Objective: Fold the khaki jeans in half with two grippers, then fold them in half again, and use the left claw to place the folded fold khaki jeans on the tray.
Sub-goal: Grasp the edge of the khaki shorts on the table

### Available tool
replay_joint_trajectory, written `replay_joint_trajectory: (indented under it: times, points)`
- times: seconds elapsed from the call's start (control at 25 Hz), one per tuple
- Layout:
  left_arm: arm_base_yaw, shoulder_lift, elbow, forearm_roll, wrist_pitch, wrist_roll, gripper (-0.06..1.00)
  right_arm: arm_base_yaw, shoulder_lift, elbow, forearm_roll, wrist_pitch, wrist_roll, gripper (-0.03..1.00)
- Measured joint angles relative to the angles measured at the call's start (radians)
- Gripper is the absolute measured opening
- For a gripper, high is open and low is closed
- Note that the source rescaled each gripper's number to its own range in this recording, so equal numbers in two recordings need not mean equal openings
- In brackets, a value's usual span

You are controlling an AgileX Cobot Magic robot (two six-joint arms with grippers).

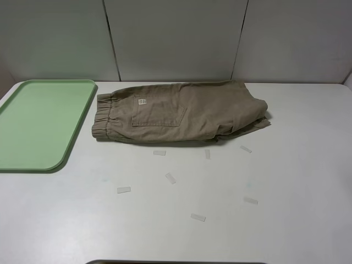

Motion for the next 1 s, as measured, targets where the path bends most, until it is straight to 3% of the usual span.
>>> replay_joint_trajectory:
  times: [0.28, 0.6, 1.0]
  points:
    - [0.0, -0.014, 0.0, 0.0, 0.002, 0.0, 1.0, 0.0, 0.056, 0.0, 0.008, 0.016, 0.003, 1.0]
    - [0.0, -0.014, 0.0, 0.0, 0.002, 0.0, 1.0, 0.0, 0.236, 0.0, 0.01, 0.117, 0.036, 1.0]
    - [0.0, -0.014, 0.0, 0.0, 0.005, 0.0, 1.0, 0.0, 0.45, -0.002, 0.014, 0.134, 0.05, 1.0]
